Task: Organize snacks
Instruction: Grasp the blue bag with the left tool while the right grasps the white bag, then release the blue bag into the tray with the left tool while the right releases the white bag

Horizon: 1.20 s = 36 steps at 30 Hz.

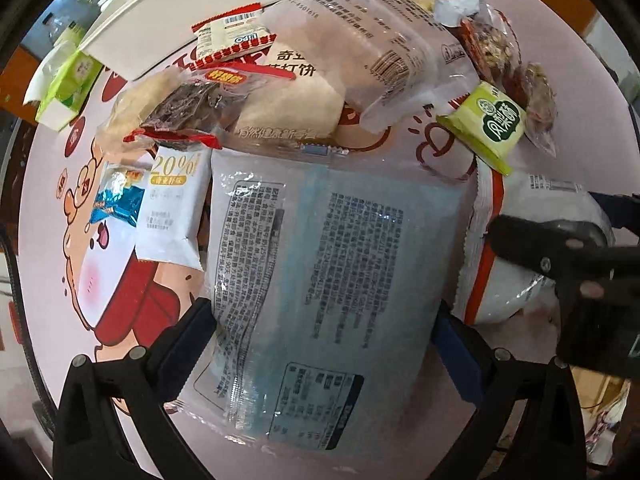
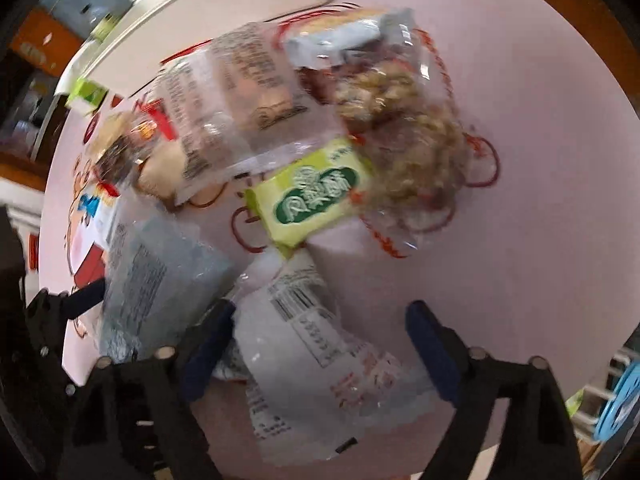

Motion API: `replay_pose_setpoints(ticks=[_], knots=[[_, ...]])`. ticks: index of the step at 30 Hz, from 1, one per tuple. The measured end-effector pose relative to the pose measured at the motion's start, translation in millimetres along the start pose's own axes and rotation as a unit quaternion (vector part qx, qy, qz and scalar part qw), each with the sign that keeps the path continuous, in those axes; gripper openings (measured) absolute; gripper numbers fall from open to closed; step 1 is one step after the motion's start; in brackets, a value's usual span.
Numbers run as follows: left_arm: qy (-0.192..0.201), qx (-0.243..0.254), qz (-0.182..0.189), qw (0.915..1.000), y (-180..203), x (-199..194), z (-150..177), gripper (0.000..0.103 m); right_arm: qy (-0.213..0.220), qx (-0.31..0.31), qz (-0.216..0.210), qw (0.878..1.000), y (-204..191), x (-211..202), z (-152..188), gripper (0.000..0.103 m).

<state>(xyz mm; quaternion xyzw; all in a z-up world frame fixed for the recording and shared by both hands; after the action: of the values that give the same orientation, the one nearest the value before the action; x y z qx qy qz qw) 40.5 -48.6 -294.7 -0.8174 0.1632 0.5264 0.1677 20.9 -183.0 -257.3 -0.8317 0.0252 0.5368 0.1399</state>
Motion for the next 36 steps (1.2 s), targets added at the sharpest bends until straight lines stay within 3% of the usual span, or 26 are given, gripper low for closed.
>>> replay_pose_setpoints(ticks=[1, 2, 14, 18, 28, 36], knots=[[0.000, -0.004, 0.001, 1.0000, -2.7, 2.0, 1.2, 0.103, 0.002, 0.003, -0.021, 1.000, -1.9, -2.4, -1.5, 0.050], [-0.001, -0.006, 0.001, 1.0000, -1.8, 3.5, 1.8, 0.103, -0.008, 0.006, -0.041, 0.999, -3.6, -2.2, -2.3, 0.049], [0.011, -0.029, -0.021, 0.9993, -1.4, -12.8, 7.5, 0.086, 0.000, -0.050, -0.059, 0.997, -6.5, -27.0, -14.6, 0.046], [0.030, -0.047, -0.032, 0.9980, -2.0, -32.3, 4.2, 0.070, 0.013, -0.071, -0.071, 0.995, -4.4, -40.7, -21.3, 0.046], [0.041, -0.140, -0.033, 0.9887, -14.2, -56.6, 7.6, 0.058, 0.047, -0.124, -0.100, 0.986, 5.0, -72.9, -38.9, 0.046], [0.091, -0.171, -0.066, 0.9788, -9.5, -96.3, -0.4, 0.057, 0.066, -0.141, -0.124, 0.980, 22.0, -92.8, -45.3, 0.046]])
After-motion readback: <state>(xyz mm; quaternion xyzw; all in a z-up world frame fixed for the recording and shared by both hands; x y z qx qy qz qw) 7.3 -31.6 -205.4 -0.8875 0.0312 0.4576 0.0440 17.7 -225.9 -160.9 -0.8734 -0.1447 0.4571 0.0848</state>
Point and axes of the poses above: each gripper's, at about its wrist camera, not at the fingertips, and x roughly the way its jaws point, y to its right, z to its underside, the point moved 2 cm from there along x, roughly the way its jaws point, and after that the axes turned 14 degrees about y, right-handed, at the moved point
